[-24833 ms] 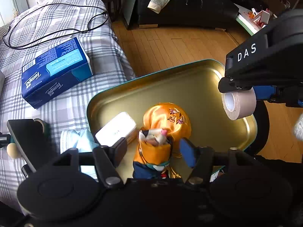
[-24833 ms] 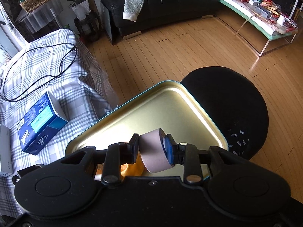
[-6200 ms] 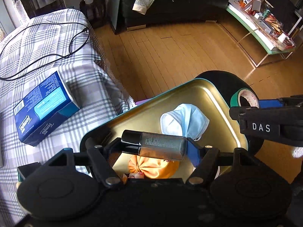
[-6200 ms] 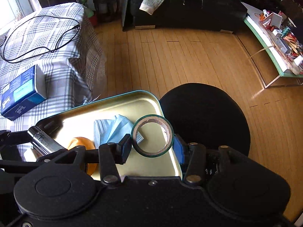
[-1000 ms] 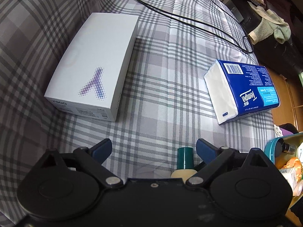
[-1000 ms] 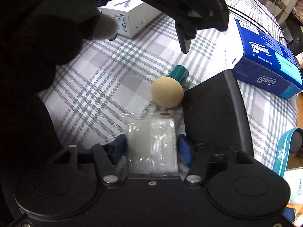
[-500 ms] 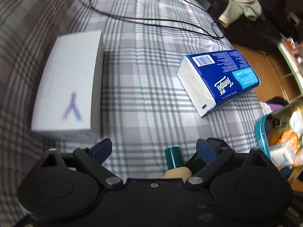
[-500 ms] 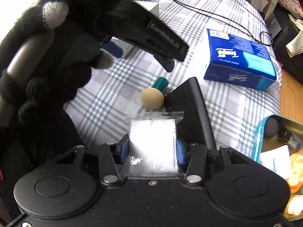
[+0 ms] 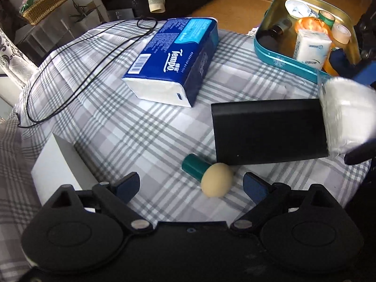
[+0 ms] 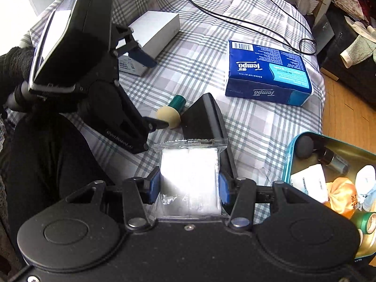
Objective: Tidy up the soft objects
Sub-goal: 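Lift the cotton pad bag with right tool while left tool grasps the green-handled sponge brush, then carry the cotton pad bag over the tray with right tool while left tool lifts the brush, then open right tool to drop the bag in the tray while left tool carries the brush over it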
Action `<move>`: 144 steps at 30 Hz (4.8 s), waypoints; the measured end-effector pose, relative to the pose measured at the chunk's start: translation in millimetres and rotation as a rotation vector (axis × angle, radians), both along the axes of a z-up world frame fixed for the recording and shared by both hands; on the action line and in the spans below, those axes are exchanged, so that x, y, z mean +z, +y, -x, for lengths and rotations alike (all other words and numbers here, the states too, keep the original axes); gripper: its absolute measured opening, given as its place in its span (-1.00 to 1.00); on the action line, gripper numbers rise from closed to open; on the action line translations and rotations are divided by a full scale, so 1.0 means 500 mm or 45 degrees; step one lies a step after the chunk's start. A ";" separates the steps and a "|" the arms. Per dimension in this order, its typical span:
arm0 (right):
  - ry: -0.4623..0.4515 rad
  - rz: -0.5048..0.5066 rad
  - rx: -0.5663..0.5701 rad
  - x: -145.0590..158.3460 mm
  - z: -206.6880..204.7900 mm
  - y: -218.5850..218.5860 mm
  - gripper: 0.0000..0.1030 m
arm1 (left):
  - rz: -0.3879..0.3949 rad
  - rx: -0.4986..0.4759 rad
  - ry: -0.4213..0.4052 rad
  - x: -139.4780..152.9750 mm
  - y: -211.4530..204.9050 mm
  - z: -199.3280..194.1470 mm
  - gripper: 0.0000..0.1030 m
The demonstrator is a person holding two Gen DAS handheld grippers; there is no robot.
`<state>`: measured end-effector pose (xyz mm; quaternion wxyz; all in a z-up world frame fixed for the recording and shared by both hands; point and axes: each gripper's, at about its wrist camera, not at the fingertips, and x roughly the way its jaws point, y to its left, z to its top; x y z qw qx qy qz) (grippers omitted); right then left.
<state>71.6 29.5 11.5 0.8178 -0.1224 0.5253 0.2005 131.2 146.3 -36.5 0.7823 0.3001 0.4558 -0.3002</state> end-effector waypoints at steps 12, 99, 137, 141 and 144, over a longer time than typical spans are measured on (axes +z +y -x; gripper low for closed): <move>-0.005 -0.079 -0.029 0.026 0.003 -0.018 -0.06 | -0.034 0.053 0.060 -0.023 -0.015 -0.031 0.80; -0.017 -0.046 -0.383 0.031 -0.069 -0.119 -0.06 | 0.271 1.259 0.036 0.033 0.081 -0.036 0.11; 0.006 0.187 -0.602 0.091 -0.224 -0.543 -0.06 | 0.151 1.244 -0.082 0.060 0.032 -0.044 0.10; 0.003 0.152 -0.621 0.069 -0.224 -0.576 -0.06 | 0.123 1.215 -0.087 0.099 -0.008 -0.035 0.10; 0.011 0.135 -0.665 0.058 -0.216 -0.600 -0.06 | 0.132 1.168 -0.097 0.137 -0.062 -0.027 0.10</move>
